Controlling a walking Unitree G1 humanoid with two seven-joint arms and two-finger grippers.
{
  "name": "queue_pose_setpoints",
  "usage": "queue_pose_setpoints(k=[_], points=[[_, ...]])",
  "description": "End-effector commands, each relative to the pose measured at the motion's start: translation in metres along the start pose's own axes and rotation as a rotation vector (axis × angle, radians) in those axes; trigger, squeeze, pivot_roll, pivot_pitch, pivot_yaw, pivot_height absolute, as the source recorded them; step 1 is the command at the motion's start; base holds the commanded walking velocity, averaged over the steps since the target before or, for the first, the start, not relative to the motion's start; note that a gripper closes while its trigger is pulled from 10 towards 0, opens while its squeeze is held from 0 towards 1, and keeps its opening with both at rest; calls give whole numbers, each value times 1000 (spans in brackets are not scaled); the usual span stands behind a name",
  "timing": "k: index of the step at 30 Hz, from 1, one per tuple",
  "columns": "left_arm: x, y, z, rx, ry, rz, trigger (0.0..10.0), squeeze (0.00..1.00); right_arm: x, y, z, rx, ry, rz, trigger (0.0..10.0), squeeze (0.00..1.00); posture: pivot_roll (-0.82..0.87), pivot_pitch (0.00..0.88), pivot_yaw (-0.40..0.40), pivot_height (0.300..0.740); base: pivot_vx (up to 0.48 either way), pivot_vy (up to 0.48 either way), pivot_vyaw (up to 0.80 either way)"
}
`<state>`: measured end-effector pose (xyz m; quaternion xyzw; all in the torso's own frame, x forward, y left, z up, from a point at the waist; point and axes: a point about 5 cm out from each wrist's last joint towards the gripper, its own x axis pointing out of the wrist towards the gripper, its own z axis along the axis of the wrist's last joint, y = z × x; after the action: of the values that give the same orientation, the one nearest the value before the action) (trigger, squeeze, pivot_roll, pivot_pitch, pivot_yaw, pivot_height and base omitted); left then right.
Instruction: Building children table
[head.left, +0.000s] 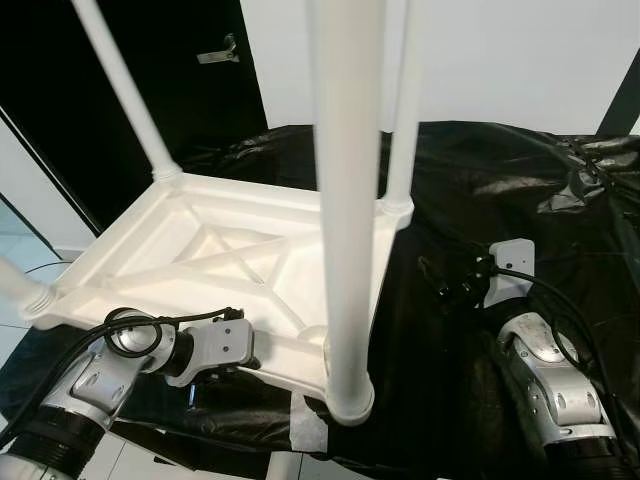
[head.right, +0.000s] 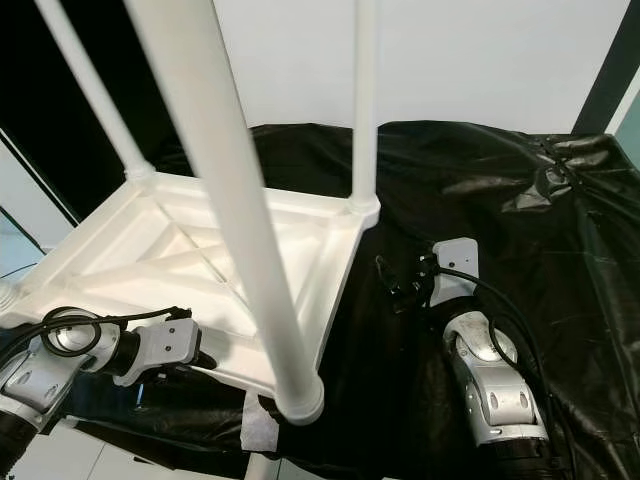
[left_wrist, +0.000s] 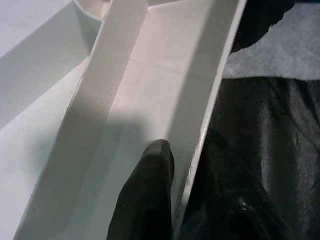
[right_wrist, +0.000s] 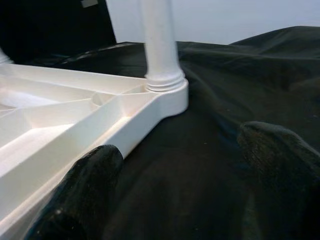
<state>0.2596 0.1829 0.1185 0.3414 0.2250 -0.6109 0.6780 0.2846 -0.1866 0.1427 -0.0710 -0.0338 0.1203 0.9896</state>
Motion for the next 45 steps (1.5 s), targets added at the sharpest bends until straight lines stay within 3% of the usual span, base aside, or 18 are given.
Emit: queue_pose_setpoints(k=[1, 4, 11, 12, 13, 17, 19, 20, 21, 22, 23, 27, 28, 37, 42, 45], points=[[-3, 8, -10, -121, -22, 238, 0, 0, 3, 0, 0, 6, 7, -2, 10000, 0, -22, 0, 45, 740, 0, 0, 0], [-1, 8, -4, -118, -46, 296, 0, 0, 5, -1, 1, 15, 3, -11, 10000, 0, -16, 0, 36, 740, 0, 0, 0], [23, 15, 22, -116, -117, 511, 0, 0, 8, -8, 1, 36, -4, -123, 10000, 0, -15, 0, 28, 740, 0, 0, 0], [26, 15, 27, -115, -137, 528, 1059, 0, 8, -9, 0, 45, -3, -136, 10000, 0, -18, 0, 30, 740, 0, 0, 0], [28, 15, 30, -109, -148, 543, 3451, 0, 7, -10, 0, 50, 0, -150, 10000, 0, -20, 0, 31, 740, 0, 0, 0], [29, 21, 32, -127, -148, 600, 3765, 0, 3, -15, -3, 59, 2, -203, 10000, 0, -19, 0, 31, 740, 0, 0, 0], [29, 28, 33, -154, -151, 648, 10000, 0, -1, -20, -7, 71, 11, -254, 10000, 0, -26, 0, 39, 740, 0, 0, 0], [27, 32, 33, -177, -162, 662, 10000, 173, -5, -22, -8, 70, 10, -279, 10000, 0, -30, 0, 42, 740, 0, 0, 0], [27, 32, 33, -177, -162, 662, 10000, 173, -5, -22, -8, 70, 10, -279, 10000, 0, -30, 0, 42, 740, 0, 0, 0], [25, 35, 33, -204, -182, 667, 10000, 847, -8, -23, -8, 67, 5, -289, 10000, 0, -34, 0, 46, 740, 0, 0, 0], [21, 38, 35, -222, -211, 673, 10000, 1000, -13, -23, -8, 63, -1, -290, 10000, 0, -39, 0, 50, 740, 0, 0, 0], [13, 40, 42, -230, -284, 682, 10000, 1000, -23, -20, -8, 65, -19, -285, 10000, 0, -44, 0, 57, 740, 0, 0, 0], [9, 39, 47, -238, -325, 664, 10000, 0, -29, -17, -8, 76, -28, -276, 10000, 0, -48, 0, 60, 740, 0, 0, 0], [2, 35, 45, -222, -321, 658, 10000, 0, -54, 6, -6, 139, -40, -138, 10000, 0, -57, 0, 60, 740, 0, 0, 0], [-9, 23, 53, -219, -434, 588, 10000, 0, -80, 22, -5, 116, 19, 62, 10000, 0, -66, 0, 61, 740, 0, 0, 0], [-11, 21, 54, -231, -452, 586, 10000, 0, -83, 23, -4, 119, 25, 91, 10000, 0, -64, 0, 58, 740, 0, 0, 0]])
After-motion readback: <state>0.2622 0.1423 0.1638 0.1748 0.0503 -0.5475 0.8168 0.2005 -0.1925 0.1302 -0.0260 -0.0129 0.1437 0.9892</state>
